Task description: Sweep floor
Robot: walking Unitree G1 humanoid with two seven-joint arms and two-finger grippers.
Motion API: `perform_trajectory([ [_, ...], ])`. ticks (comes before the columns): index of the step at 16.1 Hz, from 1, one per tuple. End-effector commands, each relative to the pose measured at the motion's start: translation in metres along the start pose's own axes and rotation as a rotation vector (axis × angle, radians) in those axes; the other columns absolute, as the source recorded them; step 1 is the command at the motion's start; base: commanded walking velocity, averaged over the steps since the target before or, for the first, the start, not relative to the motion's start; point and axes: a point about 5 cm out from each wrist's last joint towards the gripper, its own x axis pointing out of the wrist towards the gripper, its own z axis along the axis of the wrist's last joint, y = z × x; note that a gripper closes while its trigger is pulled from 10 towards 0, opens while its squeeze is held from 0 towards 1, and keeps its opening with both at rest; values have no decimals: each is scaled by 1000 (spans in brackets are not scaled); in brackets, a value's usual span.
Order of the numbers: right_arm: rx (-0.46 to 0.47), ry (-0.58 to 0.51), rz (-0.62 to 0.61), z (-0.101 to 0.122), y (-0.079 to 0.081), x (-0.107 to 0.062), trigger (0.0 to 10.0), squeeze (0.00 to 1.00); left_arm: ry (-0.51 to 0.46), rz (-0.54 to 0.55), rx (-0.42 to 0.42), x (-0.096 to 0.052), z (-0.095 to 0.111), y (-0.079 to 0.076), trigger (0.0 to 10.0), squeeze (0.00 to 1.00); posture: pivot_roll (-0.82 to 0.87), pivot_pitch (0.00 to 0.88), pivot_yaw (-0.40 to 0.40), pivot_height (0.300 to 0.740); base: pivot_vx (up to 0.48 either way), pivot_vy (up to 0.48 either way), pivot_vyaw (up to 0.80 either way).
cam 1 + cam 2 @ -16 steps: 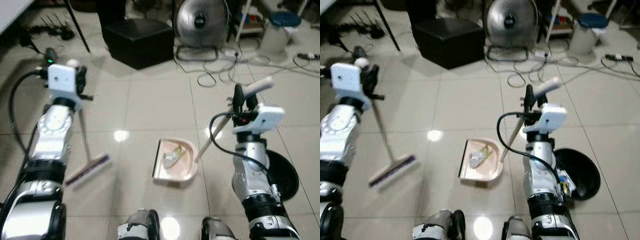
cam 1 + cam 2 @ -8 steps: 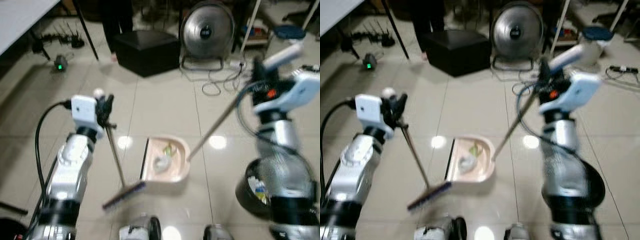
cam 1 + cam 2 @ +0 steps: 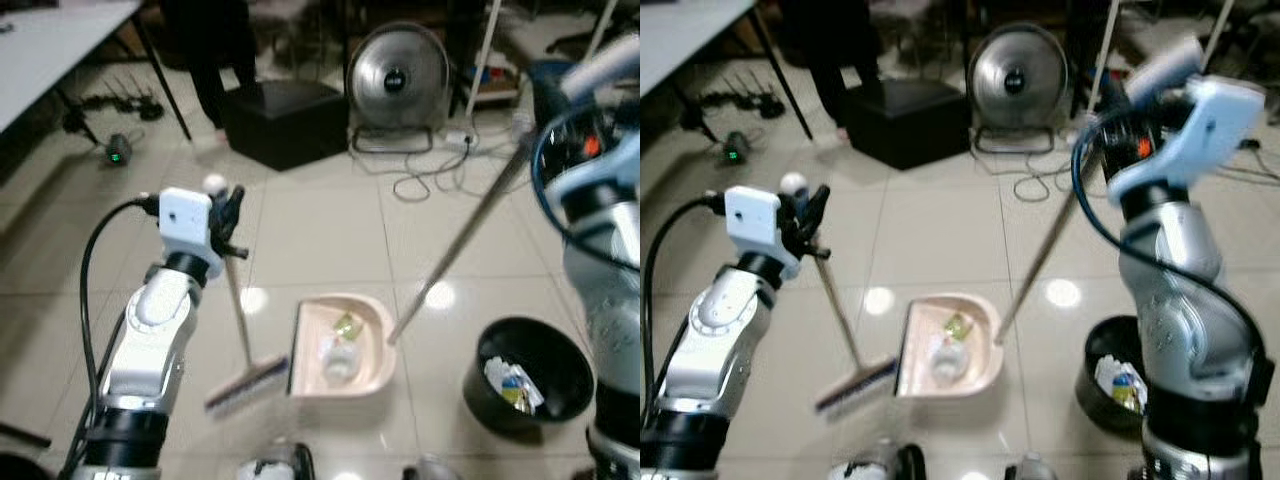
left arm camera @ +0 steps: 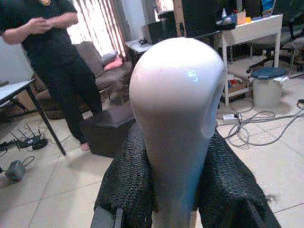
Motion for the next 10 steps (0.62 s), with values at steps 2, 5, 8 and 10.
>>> perform_trajectory([
  [2, -23, -24, 0, 19, -2, -1, 10000, 0, -18, -11, 11, -2, 7, -5, 10000, 0, -48, 27, 120, 740, 0, -444, 0],
  [5, -29, -15, -29, 24, -7, -1, 10000, 0, -10, -1, 17, -3, 7, -6, 10000, 0, -48, 27, 118, 740, 0, -442, 0],
  [8, -32, -31, -51, 31, -14, -2, 10000, 0, -9, 5, 7, -3, 9, -8, 10000, 0, -51, 23, 120, 740, 0, -445, 0],
  [10, -34, -66, -79, 37, -19, -3, 10000, 0, -8, 2, 5, -4, 9, -9, 10000, 0, -52, 23, 121, 740, 0, -442, 0],
])
